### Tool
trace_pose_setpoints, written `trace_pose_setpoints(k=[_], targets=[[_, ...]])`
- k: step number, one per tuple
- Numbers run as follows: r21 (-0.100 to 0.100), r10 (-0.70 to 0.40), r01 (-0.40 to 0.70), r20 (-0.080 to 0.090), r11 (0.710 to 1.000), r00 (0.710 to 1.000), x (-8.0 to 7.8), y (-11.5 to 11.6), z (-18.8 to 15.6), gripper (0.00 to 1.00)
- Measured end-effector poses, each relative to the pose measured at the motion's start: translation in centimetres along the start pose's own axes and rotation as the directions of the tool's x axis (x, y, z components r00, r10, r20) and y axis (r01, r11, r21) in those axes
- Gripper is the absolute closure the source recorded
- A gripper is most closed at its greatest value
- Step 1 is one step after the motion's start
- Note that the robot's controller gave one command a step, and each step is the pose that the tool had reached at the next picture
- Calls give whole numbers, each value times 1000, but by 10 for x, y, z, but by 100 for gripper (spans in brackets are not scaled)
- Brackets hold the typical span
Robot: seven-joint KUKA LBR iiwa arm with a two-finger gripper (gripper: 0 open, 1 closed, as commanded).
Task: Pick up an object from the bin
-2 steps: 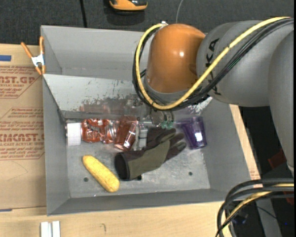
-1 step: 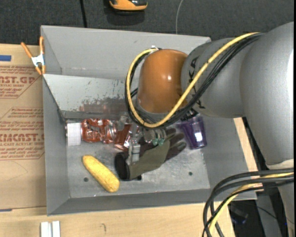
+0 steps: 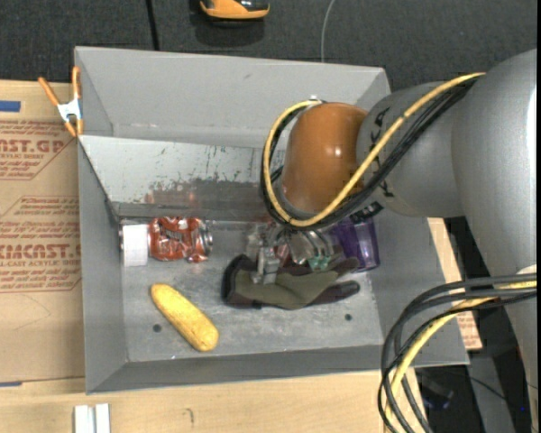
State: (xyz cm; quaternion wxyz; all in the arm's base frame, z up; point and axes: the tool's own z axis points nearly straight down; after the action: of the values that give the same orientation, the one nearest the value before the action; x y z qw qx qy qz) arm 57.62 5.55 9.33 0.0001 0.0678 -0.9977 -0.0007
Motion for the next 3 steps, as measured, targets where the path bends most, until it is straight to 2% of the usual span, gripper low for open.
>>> trace_pose_setpoints(k=[1, 2, 3], targets=[[-1, 0, 0, 0, 1000, 1000, 0, 0, 0, 100], [2, -25, 25, 12, 1000, 1000, -19, 1, -105, 0], [1, -25, 25, 3, 1000, 1000, -17, 2, -101, 0]])
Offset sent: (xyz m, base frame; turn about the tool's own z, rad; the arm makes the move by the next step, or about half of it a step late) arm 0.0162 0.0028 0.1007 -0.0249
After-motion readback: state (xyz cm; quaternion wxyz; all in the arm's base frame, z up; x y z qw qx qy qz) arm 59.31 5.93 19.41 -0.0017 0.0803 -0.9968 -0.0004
